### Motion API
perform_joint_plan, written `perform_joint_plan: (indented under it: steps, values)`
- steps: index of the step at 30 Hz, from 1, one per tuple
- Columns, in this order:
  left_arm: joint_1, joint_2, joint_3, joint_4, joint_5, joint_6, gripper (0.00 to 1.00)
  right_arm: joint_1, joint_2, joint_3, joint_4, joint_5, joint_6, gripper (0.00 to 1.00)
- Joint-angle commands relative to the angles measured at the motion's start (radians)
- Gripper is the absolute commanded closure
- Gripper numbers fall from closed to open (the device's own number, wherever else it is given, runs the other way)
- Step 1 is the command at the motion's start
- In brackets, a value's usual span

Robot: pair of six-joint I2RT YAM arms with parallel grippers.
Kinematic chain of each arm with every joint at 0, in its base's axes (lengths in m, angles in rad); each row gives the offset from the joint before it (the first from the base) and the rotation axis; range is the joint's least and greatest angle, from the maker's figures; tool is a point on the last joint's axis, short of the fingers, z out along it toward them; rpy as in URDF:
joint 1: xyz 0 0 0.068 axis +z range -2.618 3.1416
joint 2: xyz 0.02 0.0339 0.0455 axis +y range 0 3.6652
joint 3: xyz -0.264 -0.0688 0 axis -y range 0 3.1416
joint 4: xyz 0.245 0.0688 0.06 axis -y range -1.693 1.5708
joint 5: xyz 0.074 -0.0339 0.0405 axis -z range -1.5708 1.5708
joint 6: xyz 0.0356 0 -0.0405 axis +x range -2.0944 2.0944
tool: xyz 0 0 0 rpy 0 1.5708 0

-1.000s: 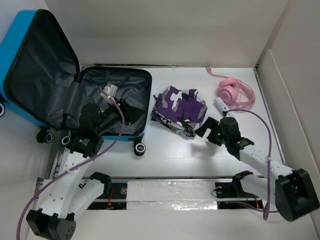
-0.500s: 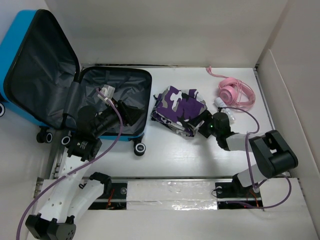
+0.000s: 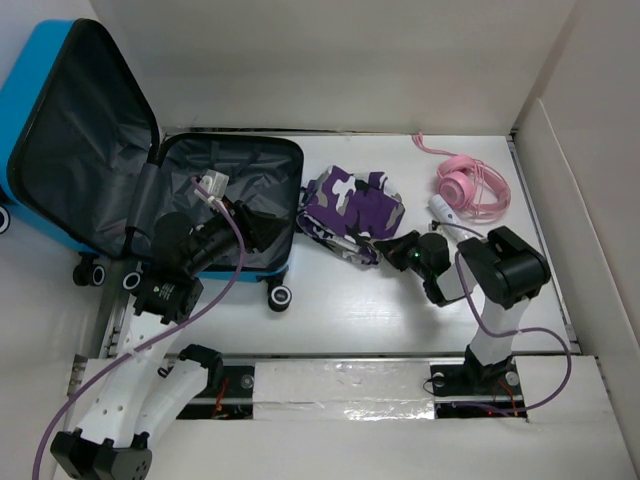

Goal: Pack the luggage

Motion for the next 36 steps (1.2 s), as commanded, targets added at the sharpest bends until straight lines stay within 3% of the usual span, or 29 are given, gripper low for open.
perform_joint_plan:
  steps: [1,6,9,14,16,19,27,34,36]
  values:
    - [-0.003,-0.021,0.008,0.056,0.011,0.012,0.54,0.044,0.034,-0.036,0.229,0.014,0.033,1.00]
    - [-0.003,-0.021,0.003,0.063,0.010,0.010,0.55,0.055,-0.122,-0.105,0.314,0.080,-0.035,1.00]
    - [-0.003,-0.021,0.003,0.065,0.005,0.010,0.55,0.055,-0.269,-0.102,0.198,0.112,-0.143,1.00]
    - [-0.003,-0.030,0.005,0.066,-0.003,0.010,0.55,0.098,-0.674,0.055,-0.299,0.203,-0.383,1.00]
    - [-0.003,-0.032,0.008,0.068,-0.004,0.009,0.55,0.107,-0.739,0.121,-0.458,0.246,-0.472,1.00]
    - [-0.003,-0.040,0.012,0.069,-0.012,0.004,0.55,0.107,-0.806,0.233,-0.523,0.254,-0.504,1.00]
    - [-0.003,-0.058,0.063,0.066,-0.018,-0.013,0.56,0.133,-0.733,0.575,-0.688,0.174,-0.572,1.00]
    - [-0.003,-0.119,0.110,0.108,-0.059,-0.065,0.56,0.274,-0.382,1.063,-0.636,0.128,-0.607,1.00]
    - [-0.003,-0.144,0.121,0.105,-0.081,-0.066,0.56,0.314,-0.232,1.270,-0.622,0.119,-0.610,1.00]
